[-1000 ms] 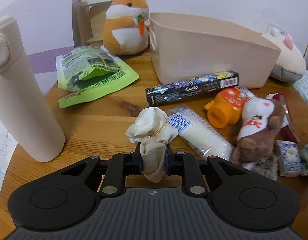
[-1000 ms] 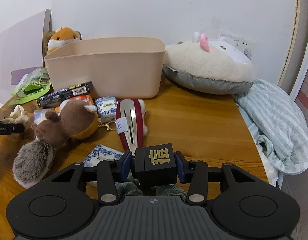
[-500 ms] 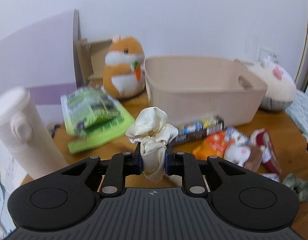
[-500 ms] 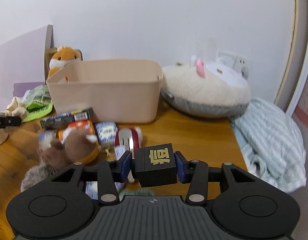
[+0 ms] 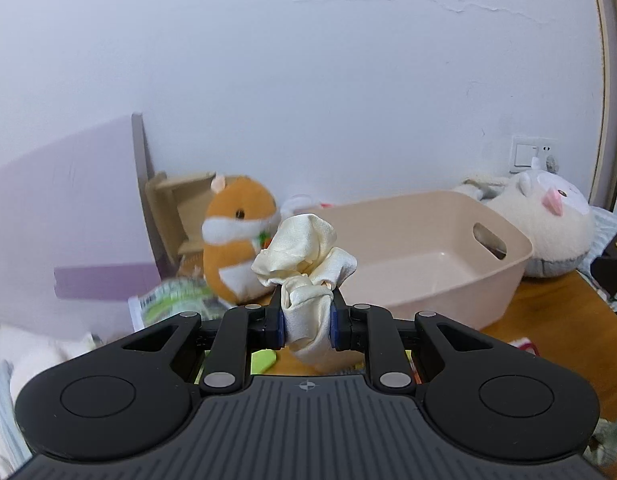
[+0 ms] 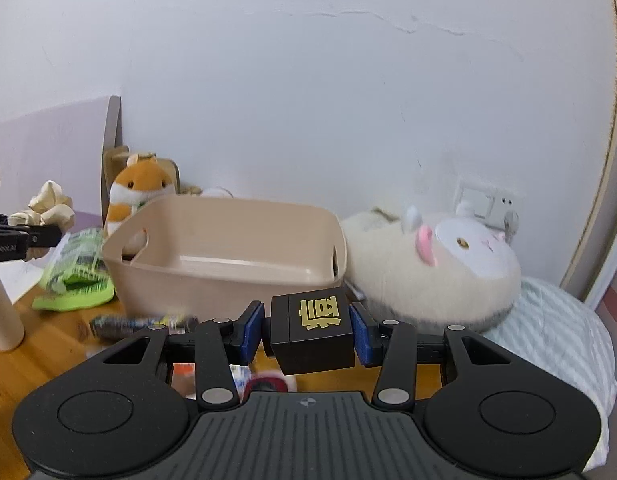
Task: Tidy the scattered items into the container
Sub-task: 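Lift both held items and carry them over the beige basket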
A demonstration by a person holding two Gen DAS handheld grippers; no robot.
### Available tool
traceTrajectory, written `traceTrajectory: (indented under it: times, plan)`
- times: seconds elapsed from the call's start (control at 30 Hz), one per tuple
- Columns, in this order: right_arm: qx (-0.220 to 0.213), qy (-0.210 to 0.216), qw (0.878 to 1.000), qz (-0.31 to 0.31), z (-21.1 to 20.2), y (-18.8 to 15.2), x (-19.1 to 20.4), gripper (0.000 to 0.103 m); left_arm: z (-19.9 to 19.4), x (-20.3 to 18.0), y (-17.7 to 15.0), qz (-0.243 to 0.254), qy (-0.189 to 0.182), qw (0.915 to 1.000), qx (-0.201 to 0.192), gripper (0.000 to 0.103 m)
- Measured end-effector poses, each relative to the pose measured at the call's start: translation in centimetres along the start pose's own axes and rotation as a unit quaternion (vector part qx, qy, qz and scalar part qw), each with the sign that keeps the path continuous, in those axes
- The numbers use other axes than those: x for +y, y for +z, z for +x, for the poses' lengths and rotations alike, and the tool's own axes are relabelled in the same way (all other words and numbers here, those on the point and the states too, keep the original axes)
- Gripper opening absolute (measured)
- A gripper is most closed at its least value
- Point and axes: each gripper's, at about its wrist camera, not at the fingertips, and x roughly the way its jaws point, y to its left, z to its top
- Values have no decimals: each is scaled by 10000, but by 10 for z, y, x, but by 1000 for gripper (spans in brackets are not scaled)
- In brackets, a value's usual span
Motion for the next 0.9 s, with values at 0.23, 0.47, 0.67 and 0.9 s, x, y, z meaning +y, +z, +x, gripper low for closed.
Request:
traceTrajectory:
  times: [0.23,0.47,0.67,0.9]
  plan:
    - [-55,145,9998,127,33,30,-2,43,35,-11,25,163,22,9998,79,20]
    - [121,357,9991,213,77,56,3,43,78,-23,44,310,-37,9986,431,20]
    - [610,547,9964,221,127,70,8,43,127,-41,48,490,-223,9931,1043,20]
    - [1205,433,9917,99,180,59,14,43,178,-49,36,396,-321,9824,1800,20]
